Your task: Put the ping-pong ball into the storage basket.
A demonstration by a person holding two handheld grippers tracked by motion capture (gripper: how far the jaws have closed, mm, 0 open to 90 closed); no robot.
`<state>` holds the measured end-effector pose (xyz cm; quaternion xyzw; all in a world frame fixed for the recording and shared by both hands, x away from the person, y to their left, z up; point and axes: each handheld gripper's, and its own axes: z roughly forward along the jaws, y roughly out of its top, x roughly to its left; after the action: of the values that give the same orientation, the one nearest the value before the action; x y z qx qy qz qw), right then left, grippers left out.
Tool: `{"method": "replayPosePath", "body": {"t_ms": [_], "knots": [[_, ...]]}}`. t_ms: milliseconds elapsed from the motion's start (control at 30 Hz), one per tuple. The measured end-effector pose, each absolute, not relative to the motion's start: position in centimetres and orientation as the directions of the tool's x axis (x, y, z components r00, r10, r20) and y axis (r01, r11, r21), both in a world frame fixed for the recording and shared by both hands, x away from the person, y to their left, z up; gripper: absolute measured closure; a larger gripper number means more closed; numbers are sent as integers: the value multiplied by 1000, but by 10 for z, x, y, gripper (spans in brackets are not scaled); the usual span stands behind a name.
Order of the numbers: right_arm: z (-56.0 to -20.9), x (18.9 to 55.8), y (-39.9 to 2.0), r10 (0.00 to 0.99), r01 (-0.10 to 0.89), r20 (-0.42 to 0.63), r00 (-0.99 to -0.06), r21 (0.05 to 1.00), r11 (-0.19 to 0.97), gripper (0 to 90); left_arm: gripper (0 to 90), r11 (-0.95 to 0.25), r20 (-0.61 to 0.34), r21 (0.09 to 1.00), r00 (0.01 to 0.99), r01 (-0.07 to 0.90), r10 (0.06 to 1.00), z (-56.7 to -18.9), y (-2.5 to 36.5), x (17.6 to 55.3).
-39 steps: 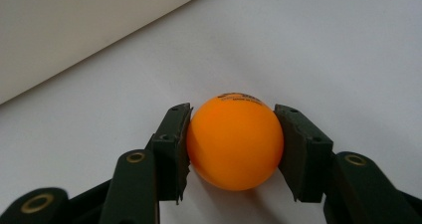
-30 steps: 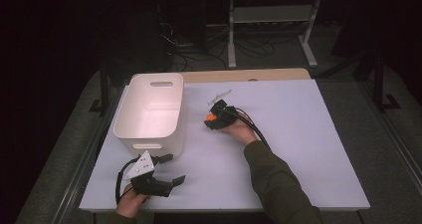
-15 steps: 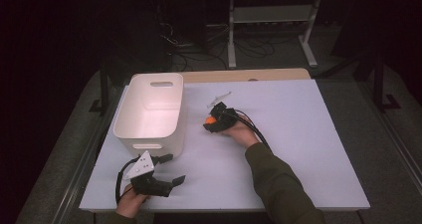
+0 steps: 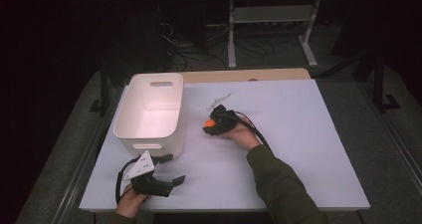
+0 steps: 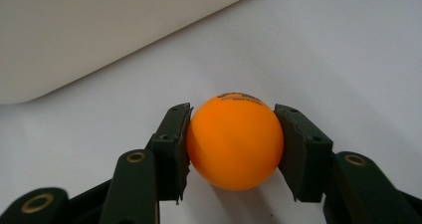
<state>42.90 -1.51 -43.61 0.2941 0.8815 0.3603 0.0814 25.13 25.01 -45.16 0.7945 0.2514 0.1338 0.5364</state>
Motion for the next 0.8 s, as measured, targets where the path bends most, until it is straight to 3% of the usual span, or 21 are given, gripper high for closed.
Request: {"method": "replayPosePath", "body": {"t_ms": [800], "knots": [[-426, 413, -7, 483, 408, 95, -870, 690, 598, 496, 141, -302, -57, 918, 838, 258, 543, -452, 250, 251]]}}
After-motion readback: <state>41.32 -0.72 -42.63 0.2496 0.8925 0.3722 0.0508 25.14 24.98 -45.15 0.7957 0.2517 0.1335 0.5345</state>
